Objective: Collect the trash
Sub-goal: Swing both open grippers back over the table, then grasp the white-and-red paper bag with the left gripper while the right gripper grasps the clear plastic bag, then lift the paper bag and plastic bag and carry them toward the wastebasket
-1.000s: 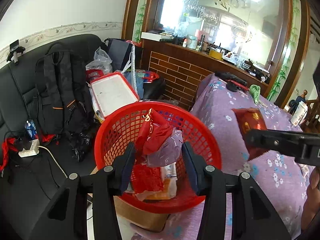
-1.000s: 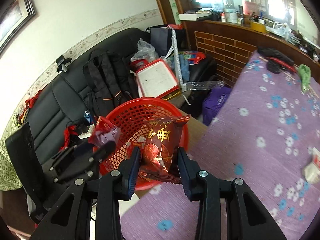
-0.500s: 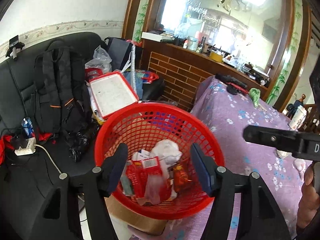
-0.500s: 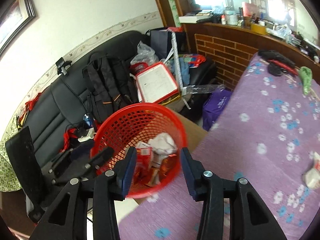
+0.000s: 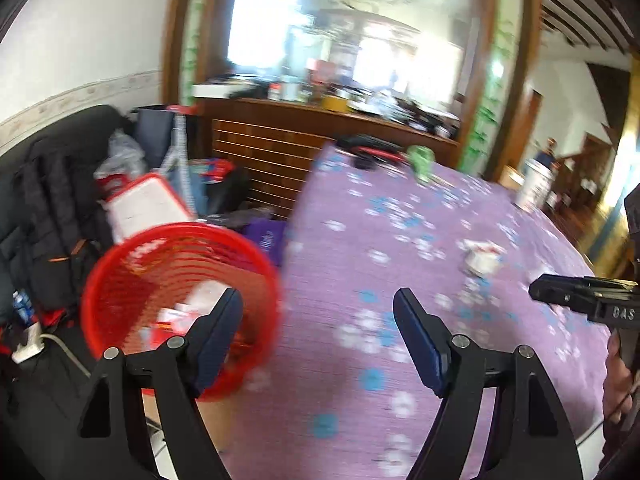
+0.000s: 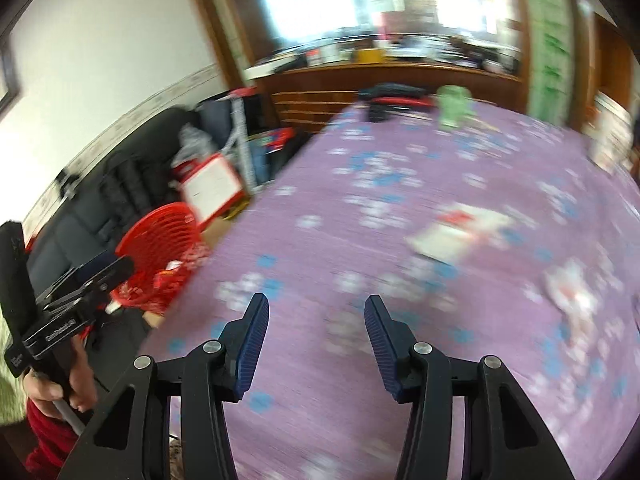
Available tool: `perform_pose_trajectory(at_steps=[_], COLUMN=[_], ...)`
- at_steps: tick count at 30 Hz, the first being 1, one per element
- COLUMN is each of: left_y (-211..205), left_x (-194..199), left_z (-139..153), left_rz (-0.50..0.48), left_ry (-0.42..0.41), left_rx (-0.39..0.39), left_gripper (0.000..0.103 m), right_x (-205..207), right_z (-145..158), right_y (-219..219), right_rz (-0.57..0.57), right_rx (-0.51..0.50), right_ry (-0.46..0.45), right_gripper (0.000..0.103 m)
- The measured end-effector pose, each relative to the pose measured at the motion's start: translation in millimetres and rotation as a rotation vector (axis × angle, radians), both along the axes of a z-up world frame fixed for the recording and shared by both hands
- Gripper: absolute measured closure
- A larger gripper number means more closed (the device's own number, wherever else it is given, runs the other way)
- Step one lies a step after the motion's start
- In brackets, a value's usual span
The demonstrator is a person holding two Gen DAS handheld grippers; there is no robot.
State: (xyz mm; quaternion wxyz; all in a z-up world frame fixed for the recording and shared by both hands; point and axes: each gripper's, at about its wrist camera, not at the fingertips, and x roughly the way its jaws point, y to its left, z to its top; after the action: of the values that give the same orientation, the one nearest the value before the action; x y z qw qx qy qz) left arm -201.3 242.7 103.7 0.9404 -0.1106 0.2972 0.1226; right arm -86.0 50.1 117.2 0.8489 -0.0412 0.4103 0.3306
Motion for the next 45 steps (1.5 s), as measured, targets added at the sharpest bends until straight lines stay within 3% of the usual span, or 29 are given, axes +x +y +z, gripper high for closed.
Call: perform_pose_trajectory(at_steps=[8, 14, 18, 24, 26, 36, 38, 40, 44, 45], left_y=[-111, -185, -209, -212, -207, -208, -210, -209, -205, -205], left_x=[54, 105, 150, 212, 231, 290, 294, 297, 299, 298], left_z=[-11, -13, -14, -20, -28, -78, -85, -92, -99, -99], left_rz=[-0.227, -0.384, -0.425, -0.392, -0.349, -0.343, -0.335, -0.320, -0.297, -0.296], left_ry=[0.074, 0.144, 0.219, 0.282, 0.306, 0.420, 0.424, 0.421, 0.416, 0.409], left_rx=[0.041, 0.081, 0.082, 0.142, 0.158, 0.114, 0.115, 0.114, 0.103, 0.101], left_gripper=[0.026, 0.026, 0.026, 0.024, 0.024, 0.024, 0.024, 0.026, 0.058, 0.058], right_x=[17, 36, 60, 106, 116, 137, 139, 140, 140, 140], right_z=[-11, -12, -14, -37, -46, -70, -74, -78, -86, -85], right_y=[-149, -202, -212, -195, -193, -190, -189, -188, -188, -189], right_rz=[-0.265, -0.337, -0.327, -0.310, -0.310, -0.295, -0.292, -0.287, -0.292, -0.298], right_rx=[0.030, 0.048, 0.027, -0.054, -0.061, -0.122, -0.128, -0.132, -0.126, -0.117], right_ry=[0.012, 0.027, 0.041, 0.057, 0.067, 0.038, 0.042, 0.055, 0.094, 0.100], right_gripper=[0.043, 0.042, 0.036, 0.032, 0.032, 0.032, 0.041, 0.064, 0.072, 0.072])
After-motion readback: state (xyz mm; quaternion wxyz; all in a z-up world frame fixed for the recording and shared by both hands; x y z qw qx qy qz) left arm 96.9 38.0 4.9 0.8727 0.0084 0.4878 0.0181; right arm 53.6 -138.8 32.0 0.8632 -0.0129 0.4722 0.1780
